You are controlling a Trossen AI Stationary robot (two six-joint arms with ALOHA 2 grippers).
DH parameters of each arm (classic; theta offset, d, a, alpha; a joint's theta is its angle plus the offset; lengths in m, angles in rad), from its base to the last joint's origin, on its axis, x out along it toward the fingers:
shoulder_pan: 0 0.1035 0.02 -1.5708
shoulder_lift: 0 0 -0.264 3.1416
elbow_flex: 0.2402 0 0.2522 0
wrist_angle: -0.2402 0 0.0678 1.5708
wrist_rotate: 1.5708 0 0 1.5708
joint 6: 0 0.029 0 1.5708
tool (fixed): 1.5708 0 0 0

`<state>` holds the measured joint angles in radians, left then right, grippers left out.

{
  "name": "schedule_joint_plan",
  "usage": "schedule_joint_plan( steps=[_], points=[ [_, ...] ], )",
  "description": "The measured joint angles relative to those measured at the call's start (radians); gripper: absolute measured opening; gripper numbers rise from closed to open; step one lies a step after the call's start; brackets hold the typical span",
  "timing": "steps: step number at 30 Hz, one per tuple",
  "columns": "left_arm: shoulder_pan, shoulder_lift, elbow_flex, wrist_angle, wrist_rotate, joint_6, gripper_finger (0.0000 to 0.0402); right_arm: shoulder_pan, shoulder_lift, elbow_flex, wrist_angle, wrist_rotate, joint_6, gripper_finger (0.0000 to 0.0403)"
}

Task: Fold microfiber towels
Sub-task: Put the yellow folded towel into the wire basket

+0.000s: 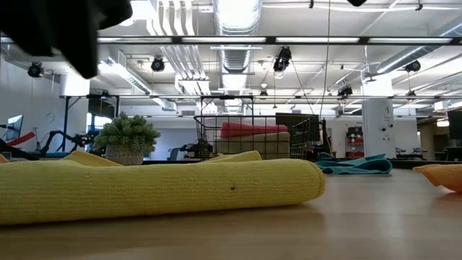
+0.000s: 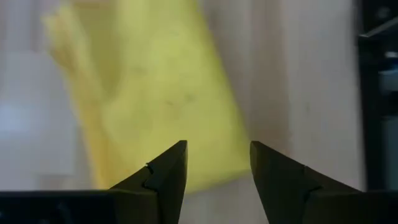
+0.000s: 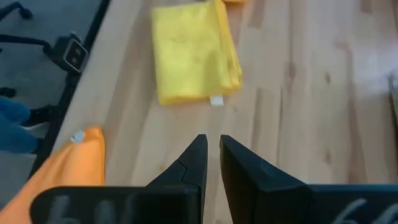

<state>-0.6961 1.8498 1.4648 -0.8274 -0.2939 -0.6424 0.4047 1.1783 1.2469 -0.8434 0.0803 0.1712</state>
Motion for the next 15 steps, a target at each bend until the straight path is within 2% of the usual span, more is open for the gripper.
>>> schedule_joint_plan(
  steps=[8,15],
  points=[
    [-0.031,0.056,0.033,0.002,0.03,-0.106,0.016,0.029,0.111,0.0,0.086,-0.006,-0.026,0.0038],
    [-0.032,0.07,0.031,-0.001,0.032,-0.131,0.016,0.029,0.242,0.0,0.102,-0.074,-0.059,0.0038]
  ],
)
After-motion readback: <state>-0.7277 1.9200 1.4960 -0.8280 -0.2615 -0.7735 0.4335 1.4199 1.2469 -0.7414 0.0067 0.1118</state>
